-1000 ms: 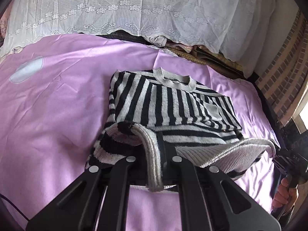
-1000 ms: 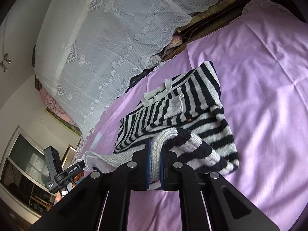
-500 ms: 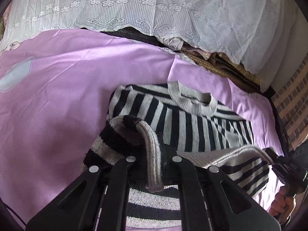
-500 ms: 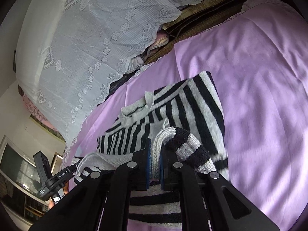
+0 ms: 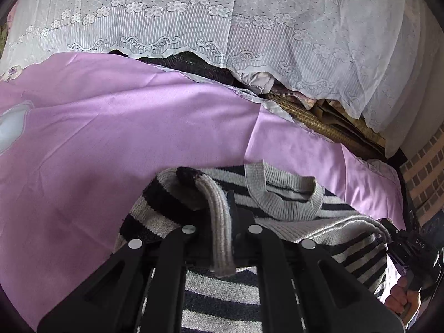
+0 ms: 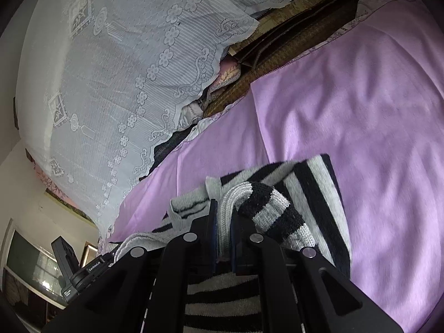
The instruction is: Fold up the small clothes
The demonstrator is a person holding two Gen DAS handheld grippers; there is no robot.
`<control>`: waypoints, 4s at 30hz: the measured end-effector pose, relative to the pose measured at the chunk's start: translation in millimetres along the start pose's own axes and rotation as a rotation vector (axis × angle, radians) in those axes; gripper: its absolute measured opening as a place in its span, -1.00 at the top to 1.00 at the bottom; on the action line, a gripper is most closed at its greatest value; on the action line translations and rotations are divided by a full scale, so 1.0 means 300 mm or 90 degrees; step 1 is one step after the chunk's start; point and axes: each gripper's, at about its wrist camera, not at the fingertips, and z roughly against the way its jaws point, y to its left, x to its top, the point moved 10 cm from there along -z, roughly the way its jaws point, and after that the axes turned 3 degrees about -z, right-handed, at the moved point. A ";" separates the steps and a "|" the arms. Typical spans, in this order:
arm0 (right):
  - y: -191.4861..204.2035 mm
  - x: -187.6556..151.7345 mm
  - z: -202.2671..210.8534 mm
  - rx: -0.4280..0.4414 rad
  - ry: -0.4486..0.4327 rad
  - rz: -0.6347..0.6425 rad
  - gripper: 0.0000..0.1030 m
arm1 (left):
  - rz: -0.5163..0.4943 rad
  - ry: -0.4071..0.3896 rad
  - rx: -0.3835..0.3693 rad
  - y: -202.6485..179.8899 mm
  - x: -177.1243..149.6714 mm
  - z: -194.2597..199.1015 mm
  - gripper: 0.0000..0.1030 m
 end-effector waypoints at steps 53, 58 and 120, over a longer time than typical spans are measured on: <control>0.134 -0.094 -0.123 -0.111 -0.003 0.218 0.90 | -0.164 0.033 0.054 -0.172 -0.118 -0.142 -0.34; 0.216 -0.246 -0.125 -0.121 0.044 0.305 0.90 | -0.246 0.030 0.138 -0.182 -0.206 -0.136 -0.62; 0.006 -0.403 0.109 -0.161 0.067 0.214 0.74 | -0.071 0.038 0.175 0.078 -0.370 0.079 -0.92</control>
